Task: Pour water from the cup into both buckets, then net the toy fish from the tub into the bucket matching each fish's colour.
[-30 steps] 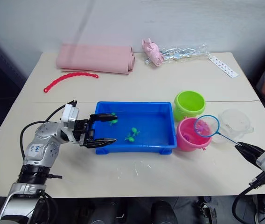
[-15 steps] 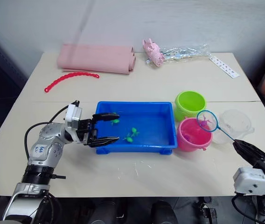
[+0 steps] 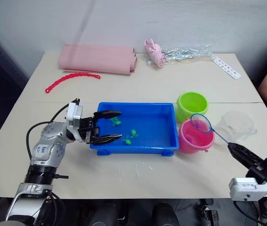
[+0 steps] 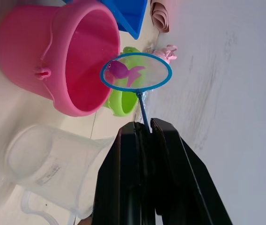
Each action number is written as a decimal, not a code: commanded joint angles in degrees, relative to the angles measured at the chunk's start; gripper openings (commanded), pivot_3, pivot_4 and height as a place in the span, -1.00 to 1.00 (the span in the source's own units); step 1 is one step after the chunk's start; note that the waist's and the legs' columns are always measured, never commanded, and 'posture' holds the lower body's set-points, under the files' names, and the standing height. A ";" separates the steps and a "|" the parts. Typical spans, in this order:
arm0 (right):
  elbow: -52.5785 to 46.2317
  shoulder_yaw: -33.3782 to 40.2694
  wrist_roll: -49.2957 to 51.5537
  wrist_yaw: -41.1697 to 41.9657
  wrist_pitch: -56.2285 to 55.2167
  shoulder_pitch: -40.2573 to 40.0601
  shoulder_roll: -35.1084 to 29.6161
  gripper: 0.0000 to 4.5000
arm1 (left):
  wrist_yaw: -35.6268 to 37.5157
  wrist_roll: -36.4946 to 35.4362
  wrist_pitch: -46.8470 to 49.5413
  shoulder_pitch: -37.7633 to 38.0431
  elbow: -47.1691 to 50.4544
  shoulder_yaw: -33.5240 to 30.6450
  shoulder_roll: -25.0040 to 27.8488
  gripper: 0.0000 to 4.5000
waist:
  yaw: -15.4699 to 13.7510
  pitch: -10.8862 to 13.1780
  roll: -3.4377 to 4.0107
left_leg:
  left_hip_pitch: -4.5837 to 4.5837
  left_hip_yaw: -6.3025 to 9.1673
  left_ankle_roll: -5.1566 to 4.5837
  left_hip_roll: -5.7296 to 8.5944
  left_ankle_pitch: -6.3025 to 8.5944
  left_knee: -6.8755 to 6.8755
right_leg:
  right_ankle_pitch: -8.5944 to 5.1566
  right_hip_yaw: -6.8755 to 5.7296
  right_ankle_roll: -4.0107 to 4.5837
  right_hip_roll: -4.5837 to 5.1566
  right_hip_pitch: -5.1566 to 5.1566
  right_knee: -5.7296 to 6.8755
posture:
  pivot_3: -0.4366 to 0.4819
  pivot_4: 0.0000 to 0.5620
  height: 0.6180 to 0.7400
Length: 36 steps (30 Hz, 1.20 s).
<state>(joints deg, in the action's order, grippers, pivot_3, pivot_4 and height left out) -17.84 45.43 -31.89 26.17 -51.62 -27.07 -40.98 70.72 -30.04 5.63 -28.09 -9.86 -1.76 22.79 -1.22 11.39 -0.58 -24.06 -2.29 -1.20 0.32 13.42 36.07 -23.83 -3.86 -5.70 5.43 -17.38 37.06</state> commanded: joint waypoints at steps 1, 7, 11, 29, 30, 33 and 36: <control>-1.24 0.29 -1.55 -3.73 -0.64 -0.71 1.48 -1.00 | 0.07 -0.86 -0.52 -1.20 0.44 -0.98 -0.10 0.99 | -0.01 0.00 0.00 | 0.00 0.00 0.00 0.00 0.00 0.00 | 0.00 -0.01 0.00 0.00 0.00 0.00 | -0.05 -0.47 1.00; -1.43 2.47 -3.74 -5.57 1.28 -1.85 0.06 -1.00 | 0.40 -0.30 -1.37 -2.14 -1.07 -0.66 -0.54 0.99 | 0.00 -0.02 0.03 | 0.01 0.00 0.01 0.00 -0.01 -0.01 | 0.00 0.01 0.00 -0.01 0.00 0.02 | -0.05 -0.47 1.00; -2.80 1.22 -1.07 -4.48 1.67 -3.66 -0.27 -1.00 | 0.82 -0.20 -1.96 -2.37 -1.88 -0.44 -0.72 0.99 | 0.01 -0.02 0.04 | 0.01 0.00 0.01 0.00 -0.01 -0.01 | 0.00 0.01 0.00 -0.02 -0.01 0.02 | -0.05 -0.47 1.00; -6.60 -0.37 -0.21 -5.77 6.43 -7.77 3.34 -1.00 | 1.23 0.00 -3.13 -1.88 -3.44 -0.65 -0.62 0.99 | 0.01 -0.03 0.05 | 0.02 0.01 0.01 0.00 -0.02 0.00 | 0.00 0.02 0.01 -0.01 -0.01 0.07 | -0.05 -0.47 1.00; -5.87 1.11 -0.65 -6.46 7.21 -7.47 3.21 -1.00 | 1.21 -0.05 -3.19 -1.86 -3.46 -0.67 -0.66 0.99 | 0.01 -0.03 0.05 | 0.02 0.01 0.01 0.00 -0.03 -0.01 | 0.00 0.02 0.00 -0.02 -0.01 0.07 | -0.05 -0.47 1.00; -5.12 1.54 -1.09 -6.81 7.26 -7.53 2.51 -1.00 | 1.16 -0.11 -3.29 -1.47 -3.10 -0.52 -0.73 0.99 | 0.00 -0.03 0.05 | 0.02 0.00 0.01 0.01 -0.03 0.02 | 0.00 0.03 0.00 0.00 0.00 0.07 | -0.05 -0.47 1.00; -6.16 -1.93 -1.46 -6.47 5.74 -9.06 3.30 -1.00 | 1.13 -0.03 -3.49 -1.38 -3.22 -0.46 -0.79 0.99 | 0.02 -0.03 0.05 | 0.03 0.00 0.02 0.00 -0.03 0.00 | 0.00 0.03 0.01 -0.02 -0.01 0.08 | -0.05 -0.47 1.00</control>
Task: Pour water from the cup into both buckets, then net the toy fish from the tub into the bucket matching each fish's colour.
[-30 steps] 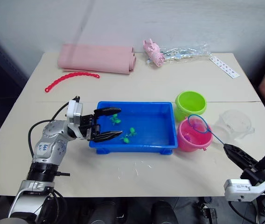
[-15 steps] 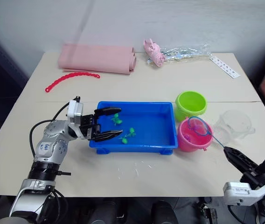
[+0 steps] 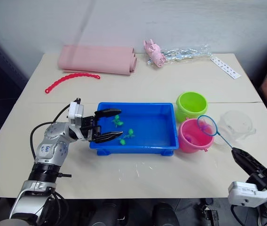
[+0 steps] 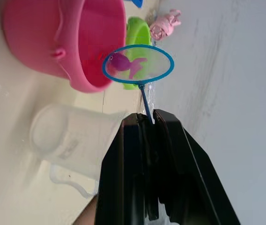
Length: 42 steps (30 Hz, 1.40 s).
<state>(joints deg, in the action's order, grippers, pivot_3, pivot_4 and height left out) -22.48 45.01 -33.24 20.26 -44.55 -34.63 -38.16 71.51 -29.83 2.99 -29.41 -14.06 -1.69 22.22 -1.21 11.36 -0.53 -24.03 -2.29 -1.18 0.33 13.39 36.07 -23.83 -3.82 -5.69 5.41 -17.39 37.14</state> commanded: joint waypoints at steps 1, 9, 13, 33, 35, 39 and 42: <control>-0.54 -0.95 -0.81 -1.09 0.00 -1.42 0.97 -1.00 | 0.29 -0.22 -0.93 -0.04 0.90 -0.57 -0.25 0.99 | 0.00 0.00 0.00 | 0.01 0.01 0.00 0.00 0.00 -0.01 | 0.00 0.00 0.00 0.00 0.00 0.01 | -0.05 -0.47 1.00; 1.05 -3.61 -2.30 -2.30 2.58 1.75 -0.47 -1.00 | -0.14 -0.14 -1.80 0.12 0.36 -0.49 -1.45 0.99 | 0.05 -0.01 0.01 | 0.02 0.00 0.01 0.01 -0.01 0.02 | 0.00 0.02 0.00 0.01 0.00 0.04 | -0.05 -0.47 1.00; -3.47 -3.24 -1.00 -1.11 1.86 0.20 -0.07 -1.00 | -0.57 0.23 -2.53 0.67 0.46 -0.48 -2.32 0.99 | 0.00 -0.04 0.06 | 0.01 0.00 0.01 0.01 -0.01 -0.01 | 0.00 0.01 0.00 0.00 -0.02 0.08 | -0.05 -0.47 1.00; -5.29 4.98 0.01 -0.20 3.23 0.20 -3.29 -1.00 | -3.02 0.59 -4.29 0.74 0.46 -0.60 -4.49 0.99 | -0.04 -0.05 0.08 | 0.04 -0.03 0.02 0.02 -0.03 0.04 | 0.00 0.04 0.00 0.01 -0.03 0.19 | -0.05 -0.47 1.00; -4.18 2.08 -0.60 -0.10 1.12 -1.58 -2.67 -1.00 | -3.21 0.74 -4.28 0.68 0.54 -0.36 -4.69 0.99 | -0.02 -0.13 -0.06 | 0.06 -0.03 0.02 0.01 -0.03 0.05 | 0.00 0.04 0.00 0.00 -0.01 0.19 | -0.05 -0.47 1.00; -4.50 5.46 -0.71 -1.15 2.34 -1.84 -1.95 -1.00 | -3.39 0.81 -4.24 0.61 0.74 -0.39 -4.60 0.99 | -0.04 -0.14 -0.04 | 0.06 -0.03 0.02 0.01 -0.03 0.01 | 0.00 0.05 0.00 0.01 -0.02 0.19 | -0.05 -0.47 1.00; -4.22 6.40 -0.78 -1.00 2.34 -2.15 -2.18 -1.00 | -3.65 0.79 -4.08 0.67 0.87 -0.42 -4.63 0.99 | -0.02 -0.14 -0.04 | 0.08 -0.03 0.02 0.01 -0.03 0.04 | 0.00 0.06 0.00 0.01 0.00 0.20 | -0.05 -0.47 1.00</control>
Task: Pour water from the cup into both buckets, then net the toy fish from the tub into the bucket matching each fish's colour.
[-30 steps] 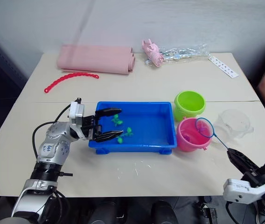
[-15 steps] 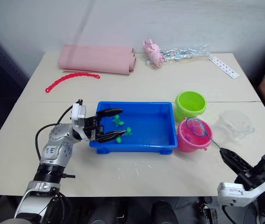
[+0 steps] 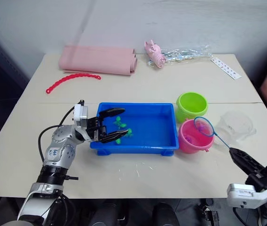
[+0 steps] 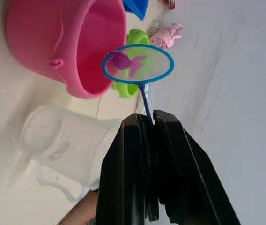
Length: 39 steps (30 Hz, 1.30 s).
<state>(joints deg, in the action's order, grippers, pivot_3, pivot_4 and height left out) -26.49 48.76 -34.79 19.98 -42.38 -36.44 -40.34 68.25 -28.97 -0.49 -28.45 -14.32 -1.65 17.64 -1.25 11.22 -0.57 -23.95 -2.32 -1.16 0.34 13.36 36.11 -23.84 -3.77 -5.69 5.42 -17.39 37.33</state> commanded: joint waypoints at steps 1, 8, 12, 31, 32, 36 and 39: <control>0.60 0.74 0.54 -0.68 -0.96 -1.16 0.38 -1.00 | -0.18 0.08 -0.49 -0.37 1.14 -0.24 0.12 0.99 | 0.07 0.00 0.00 | 0.01 0.00 0.01 0.00 0.00 -0.01 | 0.00 0.00 0.00 0.00 0.00 0.01 | -0.05 -0.47 1.00; 1.91 -1.92 -0.54 -1.36 -2.20 -1.23 1.02 -1.00 | -0.16 -0.06 -0.09 -0.58 1.33 -0.33 0.46 0.99 | 0.08 -0.02 0.03 | 0.04 -0.03 0.02 -0.01 -0.01 -0.04 | 0.00 0.04 0.01 -0.01 0.00 0.01 | -0.05 -0.47 1.00; 0.13 0.45 2.57 -1.34 -1.05 0.50 0.21 -1.00 | -0.11 -0.19 -0.09 -0.70 1.41 -0.41 0.48 0.99 | 0.06 -0.02 0.04 | 0.04 -0.04 0.02 -0.01 -0.01 -0.03 | 0.00 0.05 0.01 0.00 -0.01 0.01 | -0.05 -0.47 1.00; 1.53 -1.12 0.31 -2.55 -0.59 2.40 -0.07 -1.00 | -2.30 0.16 -0.99 -0.12 1.95 -0.43 -0.16 0.99 | 0.09 -0.15 0.02 | 0.21 -0.08 0.02 0.01 -0.03 -0.11 | -0.01 0.11 0.01 0.01 0.09 0.02 | -0.05 -0.47 1.00; 1.66 -0.81 0.67 -2.59 -0.29 2.77 -0.30 -1.00 | -2.29 0.18 -1.05 -0.18 1.86 -0.43 -0.13 0.99 | 0.07 -0.15 0.02 | 0.22 -0.10 0.02 0.01 -0.03 -0.11 | -0.01 0.12 0.01 0.01 0.09 0.02 | -0.05 -0.47 1.00; 4.02 -4.65 0.18 -1.00 0.08 1.08 0.16 -1.00 | -2.66 0.22 -1.35 -0.22 1.58 -0.60 -0.27 0.99 | 0.06 -0.15 0.02 | 0.24 -0.10 0.02 0.01 -0.03 -0.11 | -0.01 0.12 0.01 0.01 0.12 0.02 | -0.05 -0.47 1.00; 2.83 -3.37 -0.23 -1.83 0.12 1.56 -0.29 -1.00 | -2.77 0.61 -2.32 -0.35 1.21 -0.66 -0.24 0.99 | -0.04 -0.13 0.09 | 0.28 -0.09 0.01 0.01 -0.03 -0.12 | -0.01 0.09 0.01 0.01 0.21 -0.03 | -0.05 -0.47 1.00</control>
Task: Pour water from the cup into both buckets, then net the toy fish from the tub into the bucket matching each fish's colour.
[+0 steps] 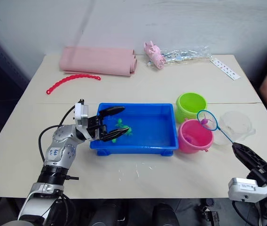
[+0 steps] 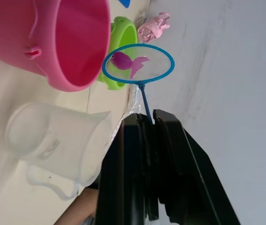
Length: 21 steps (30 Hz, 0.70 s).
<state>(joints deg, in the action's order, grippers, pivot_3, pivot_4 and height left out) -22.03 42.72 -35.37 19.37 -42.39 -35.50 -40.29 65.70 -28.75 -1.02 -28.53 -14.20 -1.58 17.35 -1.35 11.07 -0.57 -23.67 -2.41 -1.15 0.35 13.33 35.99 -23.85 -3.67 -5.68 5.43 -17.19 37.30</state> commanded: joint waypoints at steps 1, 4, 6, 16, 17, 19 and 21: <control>-2.33 4.01 0.61 -1.93 0.31 1.29 -0.47 -1.00 | -0.20 0.48 -2.06 -0.32 0.99 -0.74 0.09 0.99 | 0.07 0.01 0.09 | -0.01 -0.06 -0.01 0.03 0.00 0.00 | 0.00 0.05 0.00 0.03 -0.03 0.01 | -0.05 -0.47 1.00; -1.53 6.77 0.59 -2.40 0.33 3.22 -2.50 -1.00 | -1.06 0.16 -3.03 -0.28 0.69 -1.27 -0.75 0.99 | 0.36 0.02 0.08 | 0.26 -0.08 0.00 0.02 0.01 -0.02 | 0.00 0.07 0.00 0.02 0.20 -0.02 | -0.05 -0.47 1.00; -0.14 5.28 0.28 -2.41 -1.51 2.59 -2.98 -1.00 | -1.17 0.50 -4.05 -0.43 0.36 -1.21 -1.10 0.99 | 0.32 0.01 0.07 | 0.48 -0.05 0.03 -0.01 0.02 -0.12 | -0.01 0.03 0.01 -0.02 0.48 -0.24 | -0.05 -0.47 1.00; -0.08 3.93 0.40 -3.31 -7.64 -0.82 -3.10 -1.00 | -3.65 2.18 -9.25 -1.68 -2.58 -1.80 -2.19 0.99 | 0.15 0.01 0.01 | 0.52 0.03 0.03 -0.02 0.06 -0.31 | -0.01 -0.06 0.01 -0.04 0.60 -0.50 | -0.05 -0.47 1.00; -0.06 3.76 0.45 -3.40 -7.60 -0.97 -2.92 -1.00 | -3.63 2.29 -9.64 -1.81 -2.92 -1.81 -2.18 0.99 | 0.16 0.01 0.01 | 0.52 0.03 0.03 -0.02 0.06 -0.31 | -0.01 -0.06 0.01 -0.04 0.60 -0.50 | -0.05 -0.47 1.00; 0.29 8.82 0.54 -4.17 -5.17 0.72 -3.71 -1.00 | -4.43 2.39 -10.49 -2.74 -3.76 -2.44 -2.22 0.99 | 0.15 0.01 0.02 | 0.52 0.02 0.03 0.00 0.06 -0.30 | -0.01 -0.05 0.01 -0.02 0.59 -0.49 | -0.05 -0.47 1.00; 0.80 9.72 0.77 -3.92 -4.87 1.40 -4.50 -1.00 | -4.59 2.27 -10.75 -3.25 -4.34 -2.60 -2.26 0.99 | 0.33 0.01 0.00 | 0.51 0.00 0.02 0.01 0.06 -0.24 | -0.01 -0.04 0.01 -0.01 0.59 -0.48 | -0.05 -0.47 1.00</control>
<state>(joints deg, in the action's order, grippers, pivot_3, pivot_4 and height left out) -21.27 49.63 -35.93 16.06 -47.81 -34.37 -43.72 61.44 -26.51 -10.68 -30.83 -18.99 -3.37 15.16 -1.02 11.09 -0.56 -23.16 -2.41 -1.12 0.36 13.39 35.76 -23.86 -3.71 -5.67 5.42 -16.58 36.82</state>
